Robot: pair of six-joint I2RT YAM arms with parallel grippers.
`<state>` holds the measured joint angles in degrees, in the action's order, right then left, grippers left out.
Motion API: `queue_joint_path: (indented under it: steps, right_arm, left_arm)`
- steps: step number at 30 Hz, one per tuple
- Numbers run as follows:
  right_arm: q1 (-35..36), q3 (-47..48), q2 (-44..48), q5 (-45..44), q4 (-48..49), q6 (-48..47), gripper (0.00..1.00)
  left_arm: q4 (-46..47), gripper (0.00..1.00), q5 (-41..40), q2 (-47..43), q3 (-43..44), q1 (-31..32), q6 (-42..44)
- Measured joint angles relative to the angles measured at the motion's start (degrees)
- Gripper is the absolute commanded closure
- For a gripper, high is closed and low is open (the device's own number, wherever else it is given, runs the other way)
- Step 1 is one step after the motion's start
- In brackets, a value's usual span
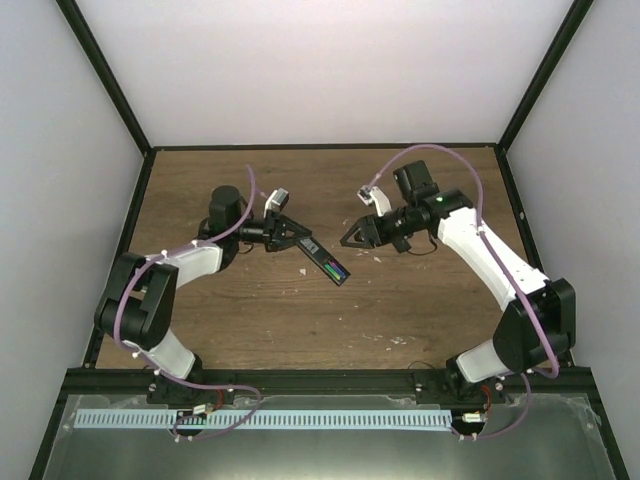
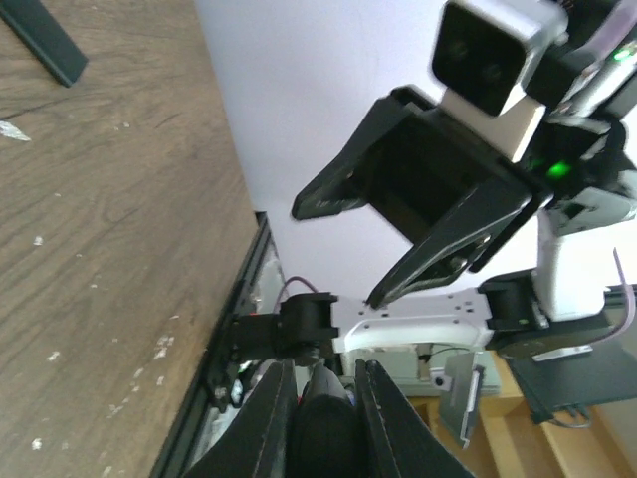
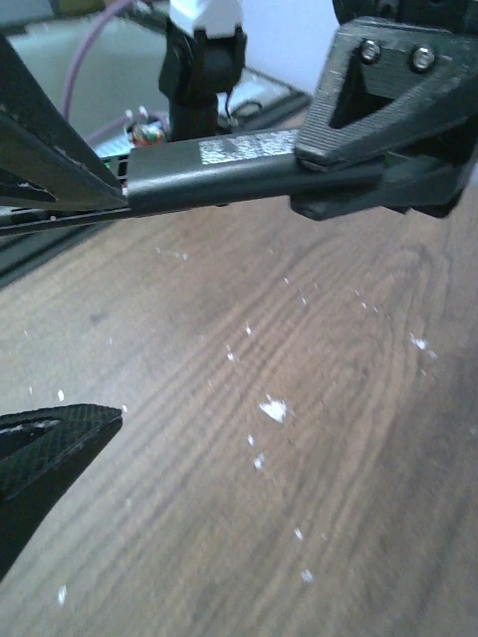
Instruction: Load the batteries into the remote control
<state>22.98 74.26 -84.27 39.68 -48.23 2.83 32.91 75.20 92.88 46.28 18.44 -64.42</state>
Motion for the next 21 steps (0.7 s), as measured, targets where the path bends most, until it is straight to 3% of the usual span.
queue_joint_path:
  steps: [14, 21]
  right_arm:
    - [-0.04, -8.04, 2.36, 17.90, 0.83, 2.03, 0.51]
    - [-0.04, -8.07, 3.08, 19.30, 2.23, 3.61, 0.51]
  left_arm:
    - [38.93, 1.00, 1.79, 3.96, -5.01, 0.09, -33.44]
    - [46.36, 1.00, 1.11, 5.70, -6.23, 0.11, -39.19]
